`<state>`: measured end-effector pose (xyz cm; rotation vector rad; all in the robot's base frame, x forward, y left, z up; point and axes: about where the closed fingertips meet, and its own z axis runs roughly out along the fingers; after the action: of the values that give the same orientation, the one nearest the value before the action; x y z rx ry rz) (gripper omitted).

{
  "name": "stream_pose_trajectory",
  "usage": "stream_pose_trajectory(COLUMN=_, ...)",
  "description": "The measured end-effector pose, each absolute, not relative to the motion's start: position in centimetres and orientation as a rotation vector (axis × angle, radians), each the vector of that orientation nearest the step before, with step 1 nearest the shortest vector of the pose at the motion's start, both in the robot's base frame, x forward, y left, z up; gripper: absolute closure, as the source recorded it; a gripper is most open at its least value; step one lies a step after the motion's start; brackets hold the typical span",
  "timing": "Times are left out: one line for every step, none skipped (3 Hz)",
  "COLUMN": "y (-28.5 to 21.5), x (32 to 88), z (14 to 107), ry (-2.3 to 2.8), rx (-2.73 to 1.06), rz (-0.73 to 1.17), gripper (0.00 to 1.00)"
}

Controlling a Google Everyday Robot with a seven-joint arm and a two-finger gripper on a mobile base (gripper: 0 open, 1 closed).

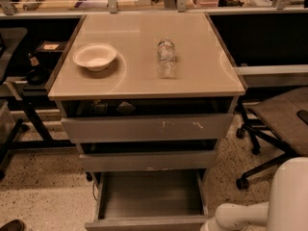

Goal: Close bottom drawer

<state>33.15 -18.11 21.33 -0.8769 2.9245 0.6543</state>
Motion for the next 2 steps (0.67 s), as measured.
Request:
stream_pose_trajectory(y=-17.7, x=34.8, z=20.0, ry=2.879, rx=-0.872, rz=0.687, gripper=1.00)
stream_pose_trajectory(y=-17.1, x=36.8, z=18.4, ry=2.822, rx=-0.899, rz=0.728, gripper=1.00)
